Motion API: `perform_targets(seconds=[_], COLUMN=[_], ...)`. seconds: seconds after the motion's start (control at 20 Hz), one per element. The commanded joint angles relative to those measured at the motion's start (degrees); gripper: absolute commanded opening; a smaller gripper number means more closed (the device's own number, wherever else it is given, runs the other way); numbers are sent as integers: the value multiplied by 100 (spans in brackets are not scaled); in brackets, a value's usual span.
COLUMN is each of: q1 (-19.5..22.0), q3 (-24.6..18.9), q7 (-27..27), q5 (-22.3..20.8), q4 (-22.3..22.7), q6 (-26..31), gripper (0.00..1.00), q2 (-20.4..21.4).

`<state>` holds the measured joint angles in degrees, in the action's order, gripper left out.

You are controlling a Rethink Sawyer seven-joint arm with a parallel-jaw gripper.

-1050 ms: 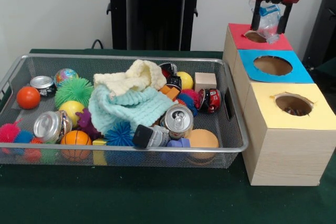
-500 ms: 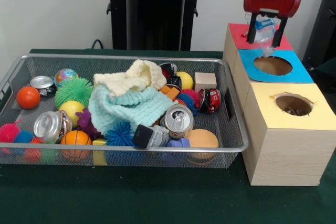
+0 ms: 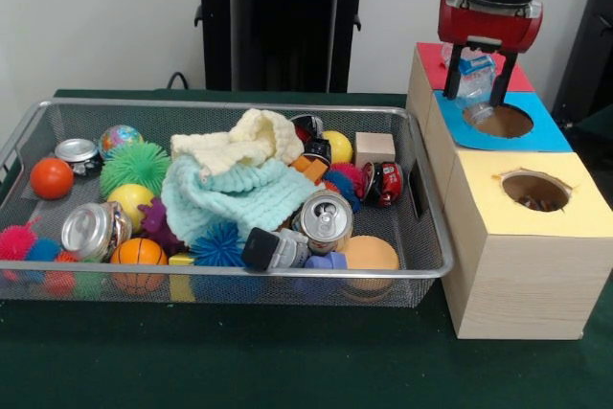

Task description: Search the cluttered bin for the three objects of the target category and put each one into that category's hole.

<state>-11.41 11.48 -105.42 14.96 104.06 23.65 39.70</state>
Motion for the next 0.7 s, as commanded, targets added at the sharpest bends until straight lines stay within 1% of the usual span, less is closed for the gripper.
perform_targets(seconds=[0.05, 0.15, 0.5, 0.6, 0.7], q1=[34, 3, -109, -129, -232], q3=[-270, -237, -229, -277, -218], q7=[-1156, -1178, -1279, -1305, -1378], q5=[163, 169, 221, 262, 282], q4=[-134, -185, -140, -136, -228], q6=[-70, 26, 83, 64, 91], gripper=[0, 0, 0, 0, 0], q2=[-128, -124, -71, -101, -176])
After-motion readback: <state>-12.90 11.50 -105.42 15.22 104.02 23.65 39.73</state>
